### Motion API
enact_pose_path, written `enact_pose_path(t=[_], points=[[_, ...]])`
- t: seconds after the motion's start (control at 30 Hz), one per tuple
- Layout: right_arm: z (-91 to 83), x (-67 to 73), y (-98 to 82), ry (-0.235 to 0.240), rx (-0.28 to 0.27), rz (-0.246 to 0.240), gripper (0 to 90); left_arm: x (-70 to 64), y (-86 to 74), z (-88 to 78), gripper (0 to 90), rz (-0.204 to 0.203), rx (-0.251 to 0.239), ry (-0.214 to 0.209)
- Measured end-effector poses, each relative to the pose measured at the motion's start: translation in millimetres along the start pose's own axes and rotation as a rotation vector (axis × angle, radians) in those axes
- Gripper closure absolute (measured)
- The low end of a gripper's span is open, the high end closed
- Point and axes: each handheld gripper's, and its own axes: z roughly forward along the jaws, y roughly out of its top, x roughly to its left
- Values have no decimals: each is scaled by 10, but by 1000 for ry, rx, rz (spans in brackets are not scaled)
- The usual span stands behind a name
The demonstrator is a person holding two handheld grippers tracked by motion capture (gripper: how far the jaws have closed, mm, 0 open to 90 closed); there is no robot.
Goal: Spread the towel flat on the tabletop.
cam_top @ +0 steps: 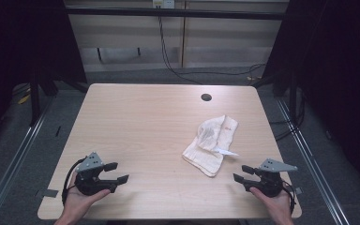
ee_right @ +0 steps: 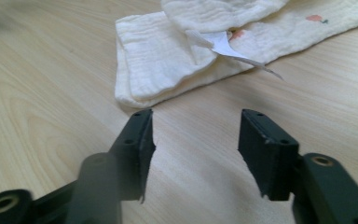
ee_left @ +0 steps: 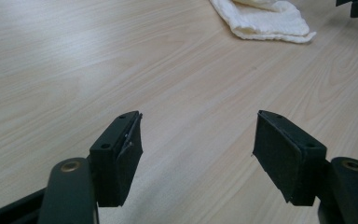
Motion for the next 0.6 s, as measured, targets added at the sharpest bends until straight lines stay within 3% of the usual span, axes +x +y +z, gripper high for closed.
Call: enact_pose_path(t=[0.1,0.37,0.43,0.5,0.53,0.6], points=[[8,19,4,5,14,-6,455,-6,0,14,323,0,3,-3],[23,-7,12,5,-17,-2,396,10,7,22,325,-10,3,-6],[25,-12,20,13,-19,-8,449,20,6,28,324,-13,6,-1],[5,-9,41,38,-26,-6,485,28,8,27,324,-13,6,2],[-11,-1,63,76,-7,-1,523,39,5,26,323,-19,3,2],[-27,28,86,82,2,11,508,40,3,26,322,-23,4,4]])
